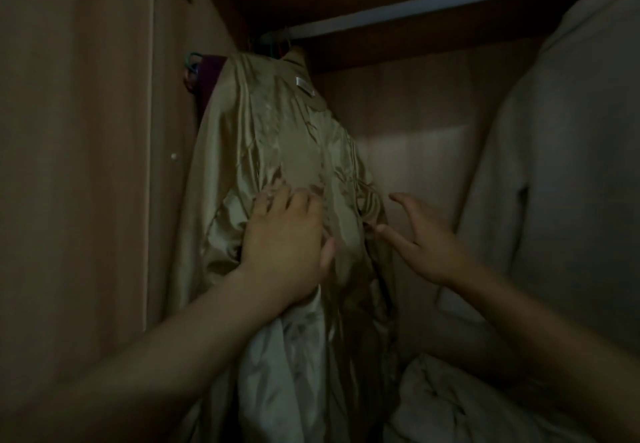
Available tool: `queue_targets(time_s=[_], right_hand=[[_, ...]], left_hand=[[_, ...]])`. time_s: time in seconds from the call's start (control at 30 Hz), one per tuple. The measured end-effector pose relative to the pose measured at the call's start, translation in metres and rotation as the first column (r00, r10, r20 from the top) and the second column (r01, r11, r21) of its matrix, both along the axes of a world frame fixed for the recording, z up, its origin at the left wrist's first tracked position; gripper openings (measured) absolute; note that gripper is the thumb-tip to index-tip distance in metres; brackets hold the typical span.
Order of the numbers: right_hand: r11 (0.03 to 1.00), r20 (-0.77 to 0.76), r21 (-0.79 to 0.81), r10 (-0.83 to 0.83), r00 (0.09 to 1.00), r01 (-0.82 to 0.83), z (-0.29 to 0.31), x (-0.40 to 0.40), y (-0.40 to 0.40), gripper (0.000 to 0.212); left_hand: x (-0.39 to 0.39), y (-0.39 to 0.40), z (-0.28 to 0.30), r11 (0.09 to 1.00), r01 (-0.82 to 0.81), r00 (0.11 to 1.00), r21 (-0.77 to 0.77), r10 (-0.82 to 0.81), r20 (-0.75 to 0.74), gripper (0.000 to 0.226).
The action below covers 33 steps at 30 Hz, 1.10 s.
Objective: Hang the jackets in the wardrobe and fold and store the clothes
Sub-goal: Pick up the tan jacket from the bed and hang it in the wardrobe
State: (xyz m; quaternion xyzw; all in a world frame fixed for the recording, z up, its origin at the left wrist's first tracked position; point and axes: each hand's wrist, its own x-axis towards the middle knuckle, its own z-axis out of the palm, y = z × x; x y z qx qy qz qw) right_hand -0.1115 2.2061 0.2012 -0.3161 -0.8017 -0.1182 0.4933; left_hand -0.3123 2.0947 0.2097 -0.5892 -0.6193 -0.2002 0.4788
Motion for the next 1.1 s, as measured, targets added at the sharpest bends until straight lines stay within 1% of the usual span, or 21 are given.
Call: queue_targets(time_s=[0.1,0.23,0.3,0.37,0.43,0.5,0.63,0.73,0.83,0.9,0.97,1.1], right_hand=[[0.996,0.005,-0.082,-0.040,0.999,0.040,-0.025,-0.001,-0.032,0.058],[0.979,0.090,-0.154,-0.123,0.988,0.136,-0.052,0.009,-0.070,0.065],[0.970,0.122,-0.166,-0.161,0.979,0.180,-0.058,0.019,-0.088,0.070],[0.960,0.130,-0.177,-0.196,0.972,0.217,-0.059,0.028,-0.108,0.070],[0.955,0.145,-0.162,-0.226,0.963,0.248,-0.060,0.039,-0.127,0.070],[0.951,0.153,-0.148,-0.247,0.957,0.270,-0.062,0.050,-0.147,0.073],[0.946,0.115,-0.159,-0.266,0.957,0.282,-0.074,0.077,-0.198,0.063],[0.940,0.134,-0.171,-0.274,0.952,0.295,-0.091,0.104,-0.237,0.063],[0.935,0.137,-0.206,-0.266,0.954,0.290,-0.107,0.134,-0.280,0.059],[0.933,0.134,-0.223,-0.259,0.957,0.284,-0.118,0.151,-0.309,0.061],[0.925,0.107,-0.252,-0.265,0.958,0.284,-0.129,0.166,-0.335,0.062],[0.911,0.031,-0.310,-0.275,0.961,0.271,-0.156,0.189,-0.381,0.063]], left_hand=[[-0.007,-0.014,-0.030,0.998,0.050,0.997,-0.023,-0.048,0.065,0.067],[-0.004,-0.033,-0.056,0.988,0.110,0.989,-0.110,-0.097,0.113,0.071],[0.001,-0.044,-0.059,0.978,0.156,0.974,-0.139,-0.128,0.188,0.067],[0.004,-0.056,-0.056,0.968,0.197,0.948,-0.154,-0.148,0.281,0.062],[0.008,-0.069,-0.053,0.961,0.217,0.935,-0.170,-0.155,0.319,0.061],[0.014,-0.084,-0.053,0.956,0.238,0.936,-0.172,-0.178,0.305,0.060],[0.037,-0.119,-0.056,0.929,0.321,0.917,-0.183,-0.257,0.306,0.058],[0.061,-0.150,-0.062,0.907,0.379,0.895,-0.181,-0.310,0.320,0.055],[0.088,-0.181,-0.074,0.874,0.435,0.871,-0.214,-0.349,0.345,0.060],[0.106,-0.202,-0.083,0.854,0.472,0.854,-0.220,-0.380,0.356,0.061],[0.123,-0.222,-0.095,0.839,0.494,0.846,-0.228,-0.404,0.347,0.060],[0.155,-0.254,-0.122,0.793,0.520,0.846,-0.319,-0.423,0.325,0.062]])
